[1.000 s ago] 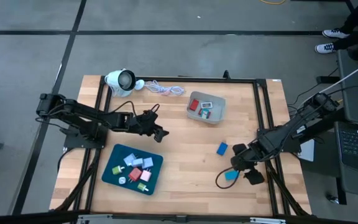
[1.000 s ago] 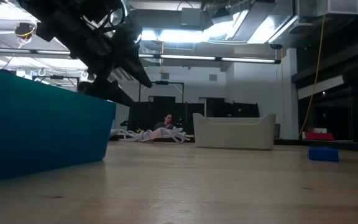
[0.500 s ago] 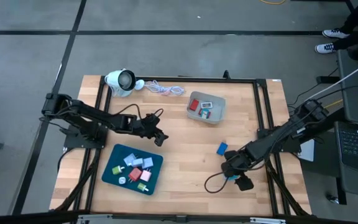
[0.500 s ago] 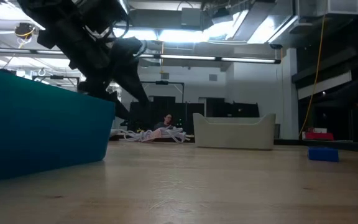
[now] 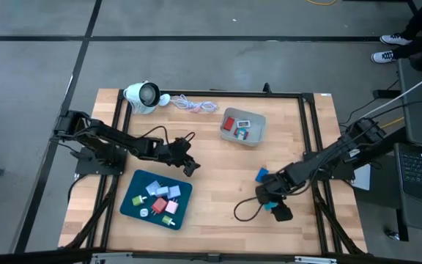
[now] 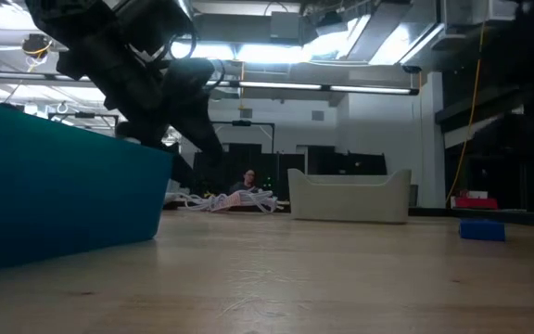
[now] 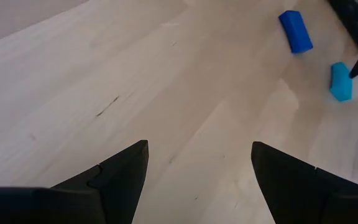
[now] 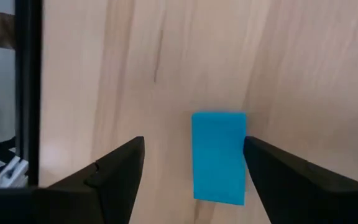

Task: Pick & Place Office items
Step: Put the light blue digital clock into the gray bin

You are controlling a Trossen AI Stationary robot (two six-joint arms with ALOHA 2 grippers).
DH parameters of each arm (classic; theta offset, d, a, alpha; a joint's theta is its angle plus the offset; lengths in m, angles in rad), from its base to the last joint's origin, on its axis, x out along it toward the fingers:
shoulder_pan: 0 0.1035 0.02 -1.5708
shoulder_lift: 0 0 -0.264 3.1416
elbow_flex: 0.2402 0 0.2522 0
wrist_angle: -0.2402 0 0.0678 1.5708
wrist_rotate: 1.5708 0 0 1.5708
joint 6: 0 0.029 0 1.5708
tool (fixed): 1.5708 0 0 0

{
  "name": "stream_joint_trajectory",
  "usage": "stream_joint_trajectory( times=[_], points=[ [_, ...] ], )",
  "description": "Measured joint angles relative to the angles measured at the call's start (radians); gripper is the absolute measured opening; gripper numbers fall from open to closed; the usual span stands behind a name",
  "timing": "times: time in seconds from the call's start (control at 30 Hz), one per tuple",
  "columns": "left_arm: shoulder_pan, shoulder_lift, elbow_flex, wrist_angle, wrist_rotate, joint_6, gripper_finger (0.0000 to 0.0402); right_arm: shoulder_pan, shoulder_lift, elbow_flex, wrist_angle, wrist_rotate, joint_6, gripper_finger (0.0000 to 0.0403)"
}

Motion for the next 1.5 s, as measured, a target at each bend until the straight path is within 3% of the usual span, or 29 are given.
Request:
stream_joint_trajectory(
  times=[0.9, 1.3, 1.5],
  points=[
    [0.001, 0.0, 0.0, 0.002, -0.011, 0.029, 0.0281, -0.023, 0.047, -0.066, 0.102, 0.011, 0.023, 0.0281],
    [0.001, 0.022, 0.001, -0.004, -0.026, 0.026, 0.0281, -0.011, 0.114, -0.062, 0.157, 0.106, 0.062, 0.0279],
    [-0.006, 0.062, 0.0, 0.014, -0.019, 0.022, 0.0281, -0.013, 0.117, -0.062, 0.165, 0.137, 0.073, 0.025]
  ],
)
